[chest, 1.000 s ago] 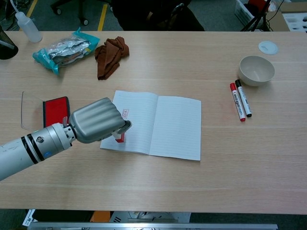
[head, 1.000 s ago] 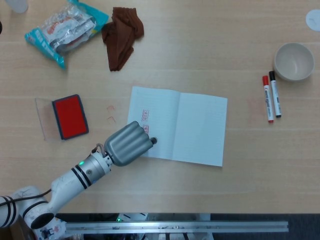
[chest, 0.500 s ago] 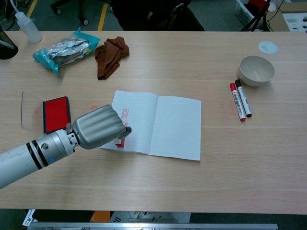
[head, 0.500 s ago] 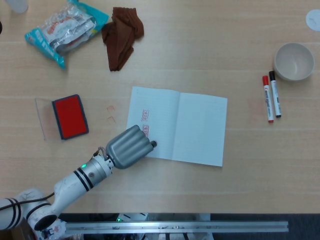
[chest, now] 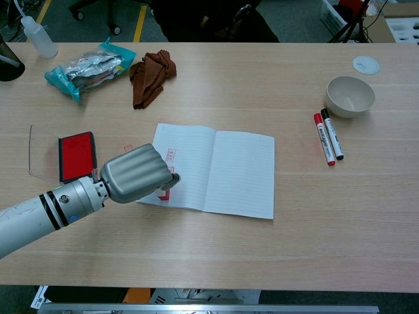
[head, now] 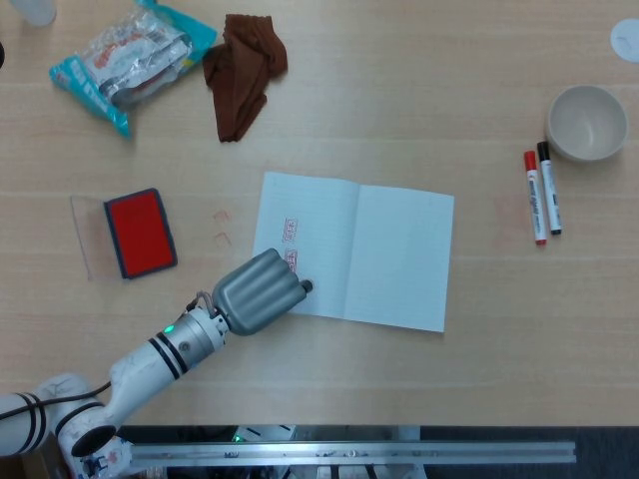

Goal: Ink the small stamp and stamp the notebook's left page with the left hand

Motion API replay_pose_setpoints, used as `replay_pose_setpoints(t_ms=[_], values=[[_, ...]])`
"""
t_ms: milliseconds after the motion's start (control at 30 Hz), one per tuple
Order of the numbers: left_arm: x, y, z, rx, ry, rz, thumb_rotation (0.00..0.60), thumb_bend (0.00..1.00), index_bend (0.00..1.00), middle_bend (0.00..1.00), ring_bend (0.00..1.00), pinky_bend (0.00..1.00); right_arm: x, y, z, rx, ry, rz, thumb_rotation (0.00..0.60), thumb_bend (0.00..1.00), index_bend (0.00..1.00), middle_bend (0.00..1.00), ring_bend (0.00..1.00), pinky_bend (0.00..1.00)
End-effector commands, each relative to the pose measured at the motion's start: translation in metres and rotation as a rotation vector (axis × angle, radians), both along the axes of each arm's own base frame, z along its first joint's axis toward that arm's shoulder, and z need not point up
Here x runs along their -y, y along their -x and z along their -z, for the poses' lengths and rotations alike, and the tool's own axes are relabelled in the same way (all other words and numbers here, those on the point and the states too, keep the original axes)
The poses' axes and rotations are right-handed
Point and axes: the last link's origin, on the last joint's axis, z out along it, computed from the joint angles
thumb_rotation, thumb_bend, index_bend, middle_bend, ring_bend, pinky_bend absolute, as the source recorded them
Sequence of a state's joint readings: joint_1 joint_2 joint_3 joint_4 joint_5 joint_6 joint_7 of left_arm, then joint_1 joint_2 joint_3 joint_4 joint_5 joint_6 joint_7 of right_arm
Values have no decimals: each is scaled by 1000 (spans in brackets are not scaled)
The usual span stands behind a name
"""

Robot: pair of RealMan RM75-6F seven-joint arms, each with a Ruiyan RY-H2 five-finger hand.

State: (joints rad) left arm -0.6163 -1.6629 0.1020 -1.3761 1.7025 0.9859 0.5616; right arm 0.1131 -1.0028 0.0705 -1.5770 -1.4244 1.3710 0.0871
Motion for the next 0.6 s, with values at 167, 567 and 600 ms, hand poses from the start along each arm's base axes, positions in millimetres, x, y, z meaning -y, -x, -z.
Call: replay_pose_setpoints(t_ms=[167, 567, 600], values=[[-2, -1, 2, -4, 11, -11, 600, 351, 574, 1000, 1000, 1000, -1, 1, 0, 1, 2, 4, 600, 223, 341, 473, 497, 538], [-3, -3, 5, -32, 23, -18, 600, 352, 569, 1000, 1000, 1000, -2, 4, -1, 4, 8, 10, 600, 223, 341, 473, 496, 538], [-3, -3, 5, -34, 24, -19, 600, 352, 569, 1000, 1000, 1000, -2, 4, -1, 4, 8, 11, 600, 223, 341, 473, 497, 538]])
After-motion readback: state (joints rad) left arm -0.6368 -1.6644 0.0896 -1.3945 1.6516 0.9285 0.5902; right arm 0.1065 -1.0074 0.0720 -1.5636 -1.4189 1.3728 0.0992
